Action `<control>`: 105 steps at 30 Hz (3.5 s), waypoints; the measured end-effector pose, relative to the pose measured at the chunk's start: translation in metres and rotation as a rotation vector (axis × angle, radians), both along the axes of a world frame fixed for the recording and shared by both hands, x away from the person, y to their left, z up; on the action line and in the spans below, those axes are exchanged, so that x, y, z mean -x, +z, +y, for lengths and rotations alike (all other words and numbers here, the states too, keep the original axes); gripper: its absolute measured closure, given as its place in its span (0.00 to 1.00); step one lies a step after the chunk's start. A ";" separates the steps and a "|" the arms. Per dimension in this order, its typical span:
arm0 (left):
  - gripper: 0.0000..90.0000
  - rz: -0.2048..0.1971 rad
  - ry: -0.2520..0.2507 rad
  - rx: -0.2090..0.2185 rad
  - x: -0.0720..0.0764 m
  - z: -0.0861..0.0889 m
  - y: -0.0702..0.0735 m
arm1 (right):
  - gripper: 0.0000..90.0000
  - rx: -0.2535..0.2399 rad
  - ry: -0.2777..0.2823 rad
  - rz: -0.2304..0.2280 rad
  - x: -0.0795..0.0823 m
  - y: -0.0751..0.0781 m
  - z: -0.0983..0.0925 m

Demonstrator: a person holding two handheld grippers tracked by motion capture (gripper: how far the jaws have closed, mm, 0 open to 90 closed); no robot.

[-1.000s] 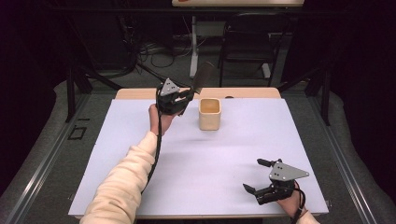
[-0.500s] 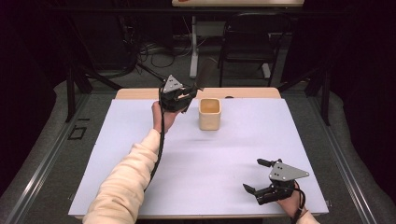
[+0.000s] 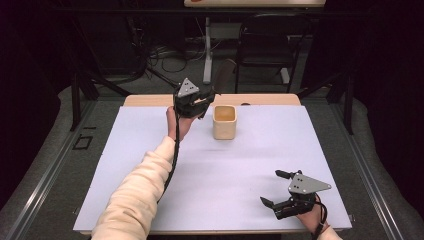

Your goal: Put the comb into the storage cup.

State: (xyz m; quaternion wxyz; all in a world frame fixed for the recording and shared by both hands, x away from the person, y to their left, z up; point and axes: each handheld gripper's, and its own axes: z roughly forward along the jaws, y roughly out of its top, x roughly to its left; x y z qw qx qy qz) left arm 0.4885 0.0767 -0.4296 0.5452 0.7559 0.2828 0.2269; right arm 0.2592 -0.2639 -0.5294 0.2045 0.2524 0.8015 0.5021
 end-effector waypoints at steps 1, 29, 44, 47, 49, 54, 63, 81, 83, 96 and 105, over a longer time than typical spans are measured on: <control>0.80 -0.001 0.000 0.000 0.000 -0.001 0.000 | 0.01 0.000 0.000 0.000 0.000 0.000 0.000; 0.80 -0.026 -0.004 0.031 -0.006 -0.021 0.001 | 0.01 -0.003 -0.001 0.001 0.000 0.000 0.000; 0.80 -0.038 -0.003 0.067 -0.007 -0.029 0.001 | 0.01 -0.010 0.003 0.004 0.000 0.000 0.000; 0.80 -0.040 -0.006 0.079 -0.007 -0.032 0.001 | 0.01 -0.009 0.002 0.005 0.000 0.000 0.000; 0.80 -0.040 -0.010 0.087 -0.007 -0.034 0.000 | 0.01 -0.011 0.001 0.005 0.000 0.000 0.000; 0.80 -0.049 -0.016 0.092 -0.006 -0.041 0.000 | 0.01 -0.010 0.002 0.005 0.000 0.000 0.000; 0.80 -0.057 -0.025 0.096 -0.008 -0.050 -0.002 | 0.01 -0.014 0.002 0.004 0.000 0.000 0.000; 0.80 -0.050 -0.045 0.120 -0.013 -0.058 -0.009 | 0.01 -0.018 0.005 0.003 0.000 0.000 0.000; 0.80 -0.047 -0.045 0.121 -0.014 -0.058 -0.010 | 0.01 -0.017 0.005 0.006 0.000 0.000 0.000; 0.80 0.000 -0.099 0.125 -0.021 -0.061 -0.022 | 0.01 -0.013 -0.003 0.012 -0.001 0.000 0.000; 0.80 0.020 -0.113 0.109 -0.024 -0.062 -0.026 | 0.01 -0.012 -0.004 0.016 -0.001 0.000 -0.001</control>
